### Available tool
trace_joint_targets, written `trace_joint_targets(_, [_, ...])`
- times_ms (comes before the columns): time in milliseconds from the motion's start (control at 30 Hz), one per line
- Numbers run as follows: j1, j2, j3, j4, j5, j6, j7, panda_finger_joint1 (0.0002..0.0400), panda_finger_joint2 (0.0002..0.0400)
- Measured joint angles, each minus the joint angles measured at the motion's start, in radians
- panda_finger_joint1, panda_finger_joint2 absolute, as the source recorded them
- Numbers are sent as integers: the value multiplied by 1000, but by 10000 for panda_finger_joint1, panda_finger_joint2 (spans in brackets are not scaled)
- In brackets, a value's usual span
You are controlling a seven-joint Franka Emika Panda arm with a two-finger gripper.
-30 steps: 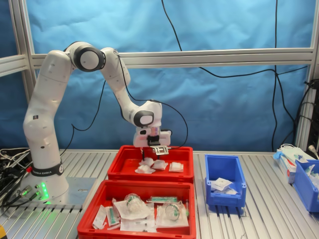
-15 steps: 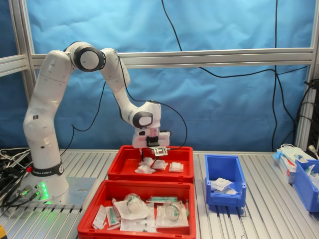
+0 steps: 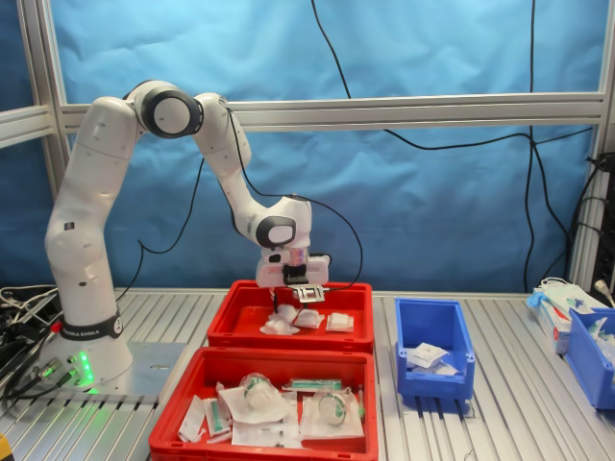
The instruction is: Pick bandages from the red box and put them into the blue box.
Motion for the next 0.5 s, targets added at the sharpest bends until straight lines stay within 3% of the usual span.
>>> trace_joint_targets(500, [0,0,-18,0,0,0,0,400,400])
